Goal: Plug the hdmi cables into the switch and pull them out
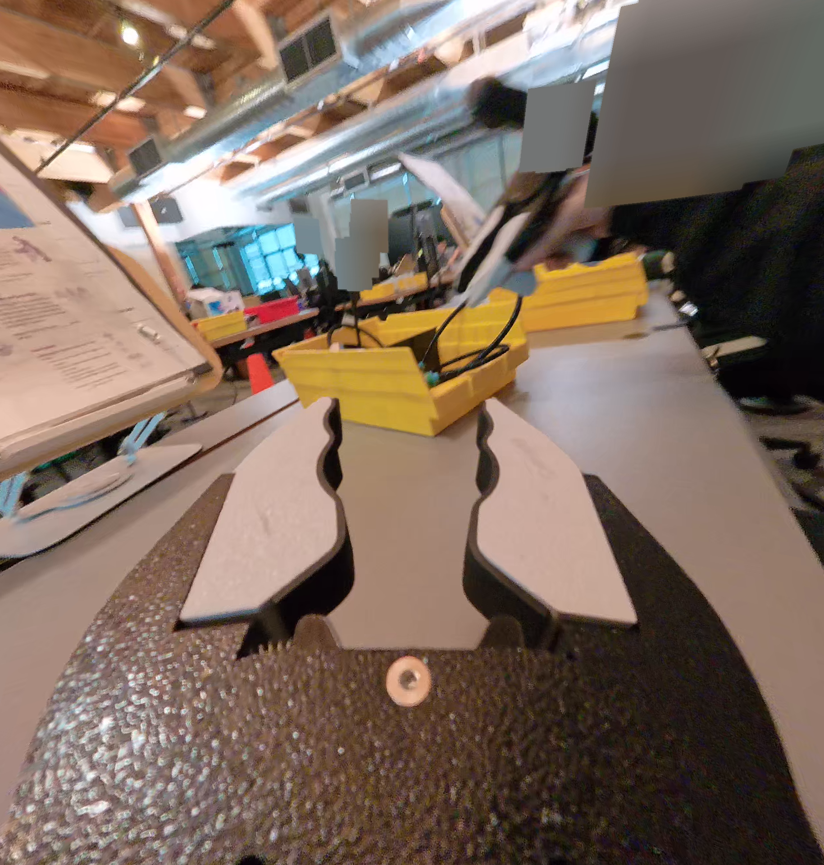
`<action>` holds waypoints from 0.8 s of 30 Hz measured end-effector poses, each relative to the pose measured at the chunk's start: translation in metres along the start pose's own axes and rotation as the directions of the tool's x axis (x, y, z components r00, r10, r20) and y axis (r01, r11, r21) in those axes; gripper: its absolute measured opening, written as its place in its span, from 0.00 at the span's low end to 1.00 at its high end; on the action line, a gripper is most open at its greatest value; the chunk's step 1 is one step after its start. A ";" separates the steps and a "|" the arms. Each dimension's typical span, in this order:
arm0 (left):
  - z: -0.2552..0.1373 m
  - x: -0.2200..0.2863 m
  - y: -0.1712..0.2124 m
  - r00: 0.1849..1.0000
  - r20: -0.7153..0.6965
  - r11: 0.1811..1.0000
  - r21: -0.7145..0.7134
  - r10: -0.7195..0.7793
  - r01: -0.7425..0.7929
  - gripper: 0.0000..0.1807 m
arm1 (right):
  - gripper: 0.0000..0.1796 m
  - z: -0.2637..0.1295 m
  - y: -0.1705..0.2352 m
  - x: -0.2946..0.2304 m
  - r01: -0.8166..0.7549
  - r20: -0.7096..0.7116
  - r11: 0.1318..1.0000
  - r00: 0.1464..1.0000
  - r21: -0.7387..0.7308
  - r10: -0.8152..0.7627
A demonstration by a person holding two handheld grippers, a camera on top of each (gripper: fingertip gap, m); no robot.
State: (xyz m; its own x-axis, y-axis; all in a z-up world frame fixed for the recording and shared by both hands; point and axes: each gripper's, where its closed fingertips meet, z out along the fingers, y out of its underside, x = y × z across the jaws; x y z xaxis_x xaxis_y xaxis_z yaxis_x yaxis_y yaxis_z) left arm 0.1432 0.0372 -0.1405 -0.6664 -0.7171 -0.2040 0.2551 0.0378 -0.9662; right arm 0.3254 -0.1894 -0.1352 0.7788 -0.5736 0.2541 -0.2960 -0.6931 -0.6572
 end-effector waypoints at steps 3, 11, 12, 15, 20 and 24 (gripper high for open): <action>0.013 0.002 0.016 0.998 0.069 0.990 -0.144 0.001 0.009 0.29 | 0.31 -0.012 0.033 -0.048 -0.070 0.047 0.990 0.997 0.120 0.065; 0.094 0.016 0.045 0.967 0.238 0.894 -0.410 -0.086 0.181 0.36 | 0.45 -0.055 0.052 0.010 -0.260 -0.245 0.917 0.908 0.303 0.338; 0.108 0.014 0.044 0.965 0.253 0.882 -0.435 -0.074 0.182 0.37 | 0.46 -0.058 0.049 0.007 -0.287 -0.195 0.896 0.910 0.339 0.365; 0.154 0.002 0.041 0.948 0.312 0.840 -0.497 -0.064 0.220 0.41 | 0.48 -0.066 0.050 0.008 -0.313 -0.151 0.876 0.909 0.367 0.388; 0.212 -0.025 0.062 0.903 0.424 0.762 -0.562 -0.068 0.321 0.42 | 0.52 -0.087 0.047 0.020 -0.284 -0.206 0.858 0.893 0.429 0.399; 0.229 -0.040 0.092 0.875 0.482 0.687 -0.623 -0.040 0.375 0.36 | 0.52 -0.092 0.042 0.016 -0.261 -0.192 0.853 0.905 0.452 0.379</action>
State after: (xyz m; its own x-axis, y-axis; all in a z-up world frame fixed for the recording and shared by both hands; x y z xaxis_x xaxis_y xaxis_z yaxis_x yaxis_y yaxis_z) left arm 0.3534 -0.0900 -0.1856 -0.2557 -0.9647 -0.0636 -0.5107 0.1906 -0.8384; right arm 0.2747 -0.2683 -0.0935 0.4869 -0.8656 0.1169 -0.2057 -0.2437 -0.9478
